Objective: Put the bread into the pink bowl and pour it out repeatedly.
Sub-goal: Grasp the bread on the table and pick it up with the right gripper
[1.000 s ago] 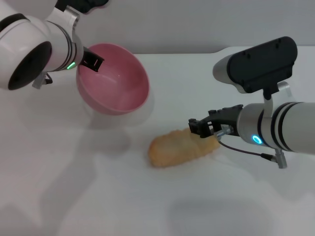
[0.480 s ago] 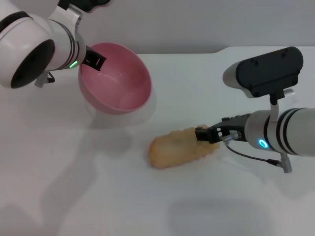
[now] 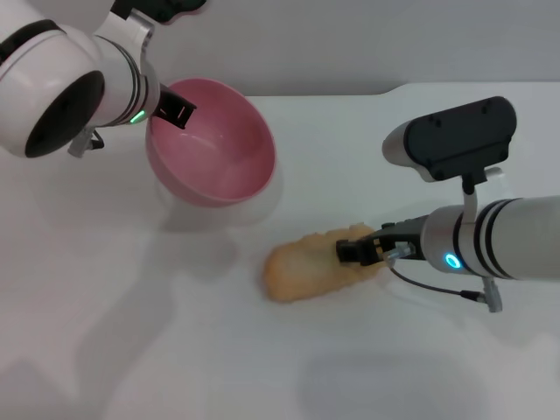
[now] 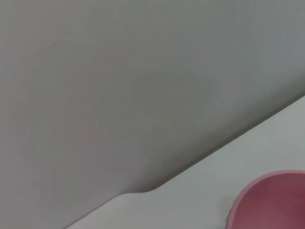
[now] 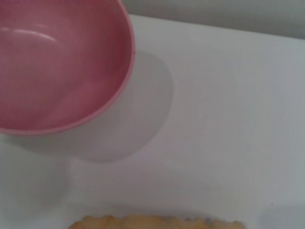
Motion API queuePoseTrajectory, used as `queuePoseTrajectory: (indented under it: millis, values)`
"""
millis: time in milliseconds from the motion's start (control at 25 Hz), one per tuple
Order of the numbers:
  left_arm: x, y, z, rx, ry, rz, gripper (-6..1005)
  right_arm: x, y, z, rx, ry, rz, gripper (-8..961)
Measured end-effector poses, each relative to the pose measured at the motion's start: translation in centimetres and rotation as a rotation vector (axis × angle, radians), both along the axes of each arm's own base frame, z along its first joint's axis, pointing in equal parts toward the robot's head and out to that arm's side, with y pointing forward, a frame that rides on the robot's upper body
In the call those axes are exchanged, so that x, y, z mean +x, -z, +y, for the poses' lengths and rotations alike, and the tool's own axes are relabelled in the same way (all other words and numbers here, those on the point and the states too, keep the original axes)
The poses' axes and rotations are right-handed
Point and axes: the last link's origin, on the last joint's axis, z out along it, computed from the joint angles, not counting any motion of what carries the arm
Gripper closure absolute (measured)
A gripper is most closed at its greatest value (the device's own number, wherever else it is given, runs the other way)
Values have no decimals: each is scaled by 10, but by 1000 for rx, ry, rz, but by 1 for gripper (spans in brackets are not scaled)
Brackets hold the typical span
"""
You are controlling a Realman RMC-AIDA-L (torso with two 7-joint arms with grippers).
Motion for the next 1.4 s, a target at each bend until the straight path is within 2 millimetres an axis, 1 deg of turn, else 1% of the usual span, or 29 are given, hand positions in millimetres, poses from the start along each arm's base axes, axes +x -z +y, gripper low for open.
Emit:
queuePoseTrajectory:
  millis: [240, 520, 720, 880, 1040, 1200, 1400]
  values:
    - [1, 0, 0, 0, 2, -1, 901, 4, 2, 1, 0, 7, 2, 236]
    - [3, 0, 1, -1, 6, -1, 900, 16, 8, 5, -12, 36, -20, 245]
    - [4, 0, 1, -1, 10, -1, 900, 18, 9, 6, -15, 40, -28, 252]
    - [4, 0, 2, 0, 9, 1, 899, 19, 7, 7, -18, 30, -44, 303]
    - [4, 0, 2, 0, 9, 1, 899, 18, 6, 7, -16, 16, -44, 347]
    - [4, 0, 2, 0, 10, 1, 899, 10, 4, 8, -8, -4, -31, 386]
    - [2, 0, 1, 1, 8, -1, 898, -2, -11, 9, 38, -41, -14, 431]
